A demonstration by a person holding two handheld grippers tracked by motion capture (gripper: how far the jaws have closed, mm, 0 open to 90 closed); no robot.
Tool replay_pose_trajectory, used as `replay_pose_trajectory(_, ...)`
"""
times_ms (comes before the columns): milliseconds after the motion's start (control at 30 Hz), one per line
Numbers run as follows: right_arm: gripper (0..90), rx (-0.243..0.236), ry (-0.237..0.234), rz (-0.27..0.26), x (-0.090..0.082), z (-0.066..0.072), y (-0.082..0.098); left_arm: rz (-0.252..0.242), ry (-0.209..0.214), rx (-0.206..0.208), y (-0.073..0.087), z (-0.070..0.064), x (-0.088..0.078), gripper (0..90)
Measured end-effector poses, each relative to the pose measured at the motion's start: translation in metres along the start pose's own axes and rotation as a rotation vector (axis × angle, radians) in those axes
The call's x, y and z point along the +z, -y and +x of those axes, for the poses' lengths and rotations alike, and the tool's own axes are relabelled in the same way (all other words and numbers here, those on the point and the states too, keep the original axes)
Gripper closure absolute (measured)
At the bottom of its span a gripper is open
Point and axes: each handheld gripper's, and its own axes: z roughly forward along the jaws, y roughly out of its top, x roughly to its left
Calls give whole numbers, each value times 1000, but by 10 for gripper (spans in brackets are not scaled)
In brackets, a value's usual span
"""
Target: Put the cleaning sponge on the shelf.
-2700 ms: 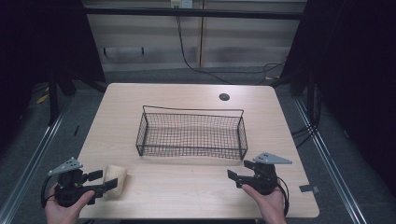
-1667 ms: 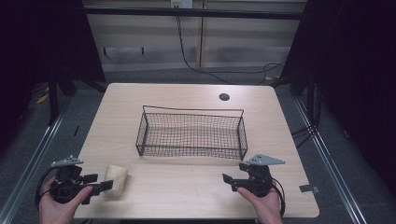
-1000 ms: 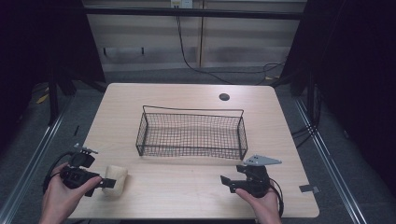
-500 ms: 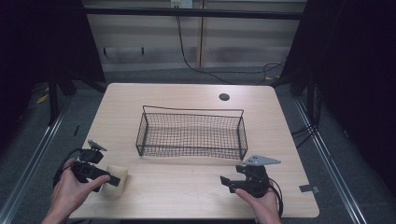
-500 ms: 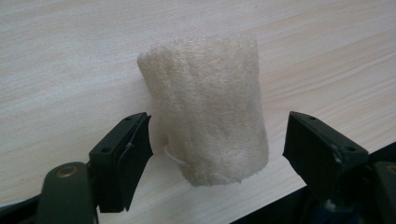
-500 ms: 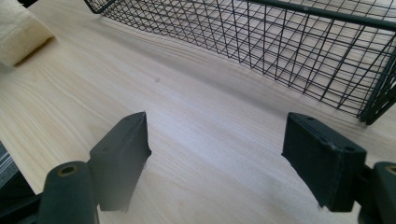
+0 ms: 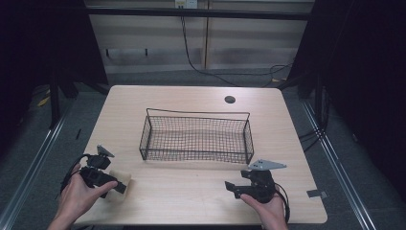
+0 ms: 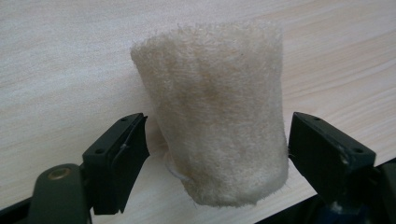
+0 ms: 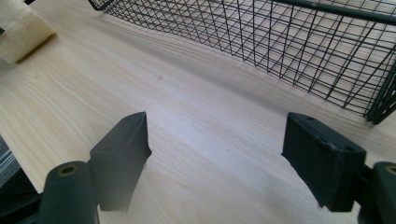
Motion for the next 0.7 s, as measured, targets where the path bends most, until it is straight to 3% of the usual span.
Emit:
replay_pose_trajectory(100,223,1,0,1,0,0,0,4,6,-20,-1,1,4,207)
replay_pose_trajectory(433,223,3,-5,11,1,1,0,39,15,-20,-4,-2,11,265)
replay_pose_trajectory(700,223,0,-5,19,2,1,0,60,16,19,-4,-3,11,281)
